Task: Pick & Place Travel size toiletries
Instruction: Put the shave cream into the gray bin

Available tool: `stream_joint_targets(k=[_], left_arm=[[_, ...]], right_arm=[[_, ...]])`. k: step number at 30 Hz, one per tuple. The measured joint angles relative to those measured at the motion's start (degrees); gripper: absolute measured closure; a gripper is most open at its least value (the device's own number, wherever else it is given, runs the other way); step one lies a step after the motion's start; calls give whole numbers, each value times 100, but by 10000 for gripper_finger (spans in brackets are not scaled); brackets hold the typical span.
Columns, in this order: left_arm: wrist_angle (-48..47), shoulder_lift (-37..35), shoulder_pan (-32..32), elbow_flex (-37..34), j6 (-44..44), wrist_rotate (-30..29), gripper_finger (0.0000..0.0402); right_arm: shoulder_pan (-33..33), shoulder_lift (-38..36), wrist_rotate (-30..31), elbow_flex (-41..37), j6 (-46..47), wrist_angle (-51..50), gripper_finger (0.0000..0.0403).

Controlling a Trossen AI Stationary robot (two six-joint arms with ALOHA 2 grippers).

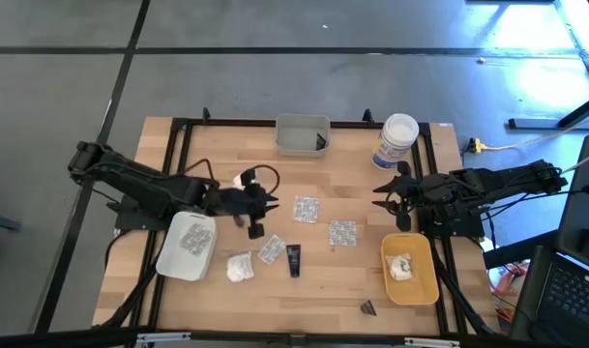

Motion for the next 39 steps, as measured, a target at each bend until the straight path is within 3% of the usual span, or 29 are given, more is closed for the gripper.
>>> stream_joint_targets(k=[3, 9, 18, 22, 27, 39], left_arm=[[8, -67, 83, -23, 334, 307, 331], [20, -69, 90, -23, 737, 213, 331], [38, -66, 87, -23, 589, 222, 331], [-97, -64, 85, -23, 445, 693, 332], [-915, -263, 31, -22, 909, 1285, 334], [-3004, -1022, 20, -21, 1524, 1349, 334]], right_arm=[[-1, 1, 0, 0, -1, 0, 229], [-1, 1, -1, 0, -1, 1, 220], [-2, 1, 2, 0, -1, -1, 211], [-1, 1, 0, 0, -18, 1, 212], [-4, 1, 2, 0, -40, 1, 222], [-4, -1, 2, 0, -40, 3, 248]])
